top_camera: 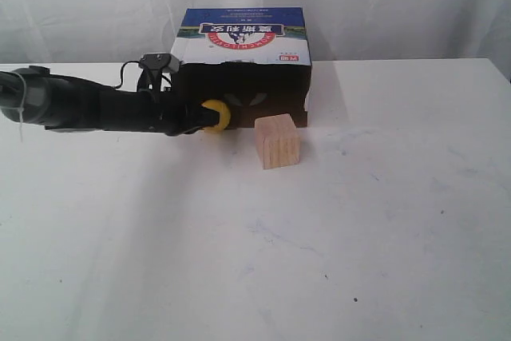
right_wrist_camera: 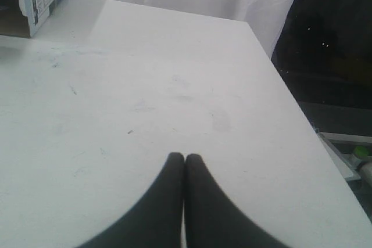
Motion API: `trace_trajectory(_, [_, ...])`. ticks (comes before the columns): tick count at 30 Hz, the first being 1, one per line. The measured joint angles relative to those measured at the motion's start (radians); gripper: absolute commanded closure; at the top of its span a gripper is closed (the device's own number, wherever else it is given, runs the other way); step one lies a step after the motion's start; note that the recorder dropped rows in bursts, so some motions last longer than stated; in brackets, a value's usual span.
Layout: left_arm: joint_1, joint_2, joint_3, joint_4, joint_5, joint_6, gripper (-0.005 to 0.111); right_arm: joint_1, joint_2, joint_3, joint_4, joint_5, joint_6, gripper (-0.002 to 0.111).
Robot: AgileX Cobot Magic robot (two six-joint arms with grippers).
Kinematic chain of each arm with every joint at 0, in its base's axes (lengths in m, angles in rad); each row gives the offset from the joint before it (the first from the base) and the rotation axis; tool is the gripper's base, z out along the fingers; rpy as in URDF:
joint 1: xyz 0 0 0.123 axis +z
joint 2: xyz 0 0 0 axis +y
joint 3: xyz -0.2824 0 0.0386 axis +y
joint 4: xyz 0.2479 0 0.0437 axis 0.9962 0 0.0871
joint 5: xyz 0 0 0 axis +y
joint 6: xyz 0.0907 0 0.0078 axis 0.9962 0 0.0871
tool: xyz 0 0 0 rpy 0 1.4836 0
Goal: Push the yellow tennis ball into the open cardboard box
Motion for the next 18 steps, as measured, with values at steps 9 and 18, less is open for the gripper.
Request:
trace_trajectory(9, [0.0, 0.01, -0.052, 0.0, 0.027, -0.012, 0.107, 0.0, 0.0, 0.0, 0.0, 0.0, 0.0, 0.108])
trace_trajectory(18, [0.0, 0.01, -0.055, 0.002, 0.069, 0.009, 0.107, 0.0, 0.0, 0.0, 0.0, 0.0, 0.002, 0.108])
